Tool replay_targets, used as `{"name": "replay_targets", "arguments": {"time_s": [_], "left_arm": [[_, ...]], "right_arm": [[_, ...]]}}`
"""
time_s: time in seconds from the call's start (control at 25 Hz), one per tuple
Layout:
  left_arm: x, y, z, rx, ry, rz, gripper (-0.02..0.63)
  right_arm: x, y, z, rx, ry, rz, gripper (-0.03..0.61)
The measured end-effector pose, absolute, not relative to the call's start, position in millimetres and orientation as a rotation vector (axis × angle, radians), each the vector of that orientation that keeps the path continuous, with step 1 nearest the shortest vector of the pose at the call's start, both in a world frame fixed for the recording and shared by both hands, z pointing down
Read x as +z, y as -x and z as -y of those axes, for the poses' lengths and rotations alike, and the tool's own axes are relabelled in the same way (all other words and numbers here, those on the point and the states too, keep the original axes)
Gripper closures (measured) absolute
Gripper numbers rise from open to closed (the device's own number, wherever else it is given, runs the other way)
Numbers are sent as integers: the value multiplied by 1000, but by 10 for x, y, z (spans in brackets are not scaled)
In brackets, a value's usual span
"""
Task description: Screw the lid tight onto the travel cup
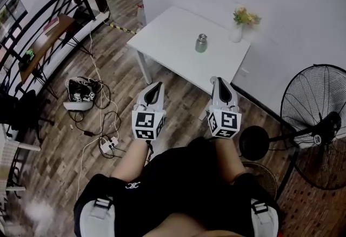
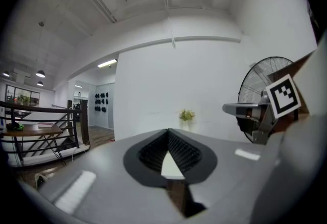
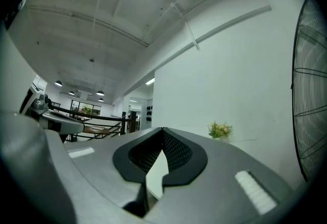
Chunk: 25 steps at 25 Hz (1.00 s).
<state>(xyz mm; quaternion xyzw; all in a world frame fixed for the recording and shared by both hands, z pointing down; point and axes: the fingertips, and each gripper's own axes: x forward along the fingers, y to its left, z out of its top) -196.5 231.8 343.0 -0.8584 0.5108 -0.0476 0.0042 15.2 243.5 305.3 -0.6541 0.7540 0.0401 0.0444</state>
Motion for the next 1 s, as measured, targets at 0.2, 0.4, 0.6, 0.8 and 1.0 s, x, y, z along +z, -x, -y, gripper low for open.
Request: {"name": "replay_targets", "arguments": {"time_s": [0.2,0.4,0.6,0.8,1.0], "left_arm": [[3477,2011,-2240,-162,2683,-1590,560],[3480,2004,-1999,-151,2681,-1591,560],[3521,1970,-1587,-152,2673,-1594,560],[3623,1740,-966,-161,2667,-1607,560],[3584,1456,-295,-164,2670,-1618,560]], "right_arm": [[3125,-120,-2374,84,2001,-2289,577],[3090,-81,-2132,137,1992,-2293,577],[3169,-198,-1710,127,2005,-2276,577],[3223,-431,-1091,117,1979,-2290,577],[3132,-713,-420,122,1970,-2325,577]]}}
